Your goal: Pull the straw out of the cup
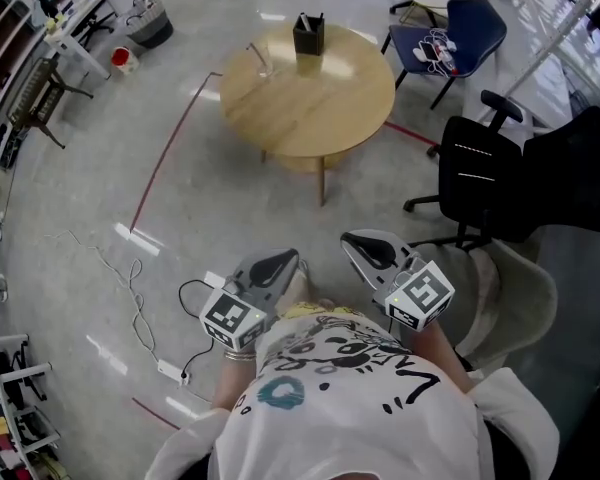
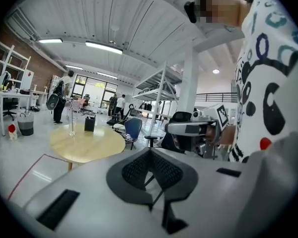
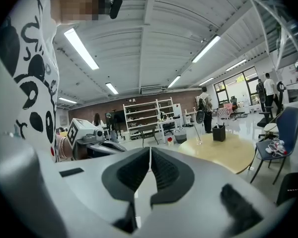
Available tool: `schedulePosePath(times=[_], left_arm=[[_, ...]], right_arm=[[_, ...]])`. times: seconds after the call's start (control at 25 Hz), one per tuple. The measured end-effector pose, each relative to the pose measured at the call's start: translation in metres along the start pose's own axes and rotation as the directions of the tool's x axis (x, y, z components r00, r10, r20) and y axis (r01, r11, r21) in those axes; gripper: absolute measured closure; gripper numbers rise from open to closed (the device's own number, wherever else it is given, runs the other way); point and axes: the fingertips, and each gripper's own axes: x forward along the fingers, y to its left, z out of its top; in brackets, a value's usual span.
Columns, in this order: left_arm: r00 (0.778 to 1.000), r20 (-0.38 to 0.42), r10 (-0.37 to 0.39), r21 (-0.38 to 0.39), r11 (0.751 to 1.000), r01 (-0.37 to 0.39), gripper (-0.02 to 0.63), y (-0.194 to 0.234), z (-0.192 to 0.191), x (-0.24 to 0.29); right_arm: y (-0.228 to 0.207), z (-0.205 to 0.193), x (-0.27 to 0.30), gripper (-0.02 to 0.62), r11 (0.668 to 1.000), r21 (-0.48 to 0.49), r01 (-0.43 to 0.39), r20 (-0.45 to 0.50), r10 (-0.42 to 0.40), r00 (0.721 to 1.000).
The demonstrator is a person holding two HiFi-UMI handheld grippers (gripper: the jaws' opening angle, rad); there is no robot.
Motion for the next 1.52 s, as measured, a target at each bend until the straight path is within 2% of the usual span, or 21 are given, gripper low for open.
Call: schedulePosePath(times=[0.32, 0.72, 1.16, 1.52], left_arm=[[1.000, 0.004, -0.022, 0.017, 1.000, 0.022, 0.591, 0.056, 0.024, 0.003], [1.000, -0.002, -0.026, 0.015, 1.000, 0.026, 0.591, 0.119, 0.025, -0.008], [0.998, 0.001, -0.061, 0.009, 0.998, 0.061, 0.591, 0.157, 0.029, -0.014], [0.998, 0.004, -0.065, -0.017, 0.998, 0.065, 0.591, 0.171, 0.024, -0.020]], right_arm=[[-0.018, 0.018, 0.048, 0.566, 0.999, 0.009, 0.036, 0.010, -0.036, 0.999], [-0.026, 0.029, 0.106, 0.566, 0.998, 0.010, 0.062, 0.014, -0.062, 0.998], [-0.034, 0.035, 0.142, 0.566, 0.993, 0.054, 0.103, 0.029, -0.104, 0.994], [-0.039, 0.037, 0.146, 0.566, 0.989, 0.040, 0.145, 0.015, -0.146, 0.989]])
